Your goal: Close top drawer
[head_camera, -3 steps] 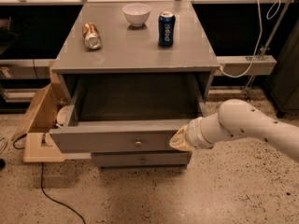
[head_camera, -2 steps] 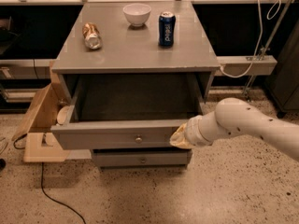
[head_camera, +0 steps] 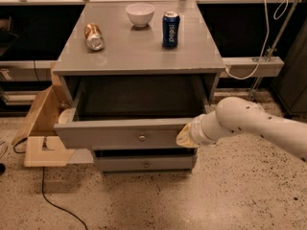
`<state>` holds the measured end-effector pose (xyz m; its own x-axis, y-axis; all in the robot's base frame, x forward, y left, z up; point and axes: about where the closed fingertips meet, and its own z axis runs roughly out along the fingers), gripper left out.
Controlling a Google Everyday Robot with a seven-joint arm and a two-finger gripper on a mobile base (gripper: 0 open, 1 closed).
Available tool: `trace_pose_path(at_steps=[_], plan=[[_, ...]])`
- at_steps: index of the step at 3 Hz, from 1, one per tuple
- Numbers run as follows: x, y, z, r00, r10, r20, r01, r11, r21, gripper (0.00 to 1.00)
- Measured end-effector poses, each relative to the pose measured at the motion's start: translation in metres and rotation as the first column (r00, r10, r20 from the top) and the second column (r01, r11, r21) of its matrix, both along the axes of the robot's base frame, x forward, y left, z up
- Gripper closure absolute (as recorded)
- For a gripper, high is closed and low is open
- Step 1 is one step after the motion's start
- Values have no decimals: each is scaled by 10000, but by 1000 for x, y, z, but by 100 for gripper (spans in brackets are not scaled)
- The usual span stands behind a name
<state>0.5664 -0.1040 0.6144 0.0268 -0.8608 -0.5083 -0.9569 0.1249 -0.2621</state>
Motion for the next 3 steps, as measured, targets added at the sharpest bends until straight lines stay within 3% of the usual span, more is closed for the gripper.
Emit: trace_pose_path(at_steps=[1, 2, 3], plan=[[19, -7, -2, 9995, -276, 138, 282, 9983, -507, 100], [57, -21, 2, 9944, -957, 440, 1003, 9878, -1192, 100], [56, -21, 2, 9944, -957, 440, 1004, 9878, -1192, 100]])
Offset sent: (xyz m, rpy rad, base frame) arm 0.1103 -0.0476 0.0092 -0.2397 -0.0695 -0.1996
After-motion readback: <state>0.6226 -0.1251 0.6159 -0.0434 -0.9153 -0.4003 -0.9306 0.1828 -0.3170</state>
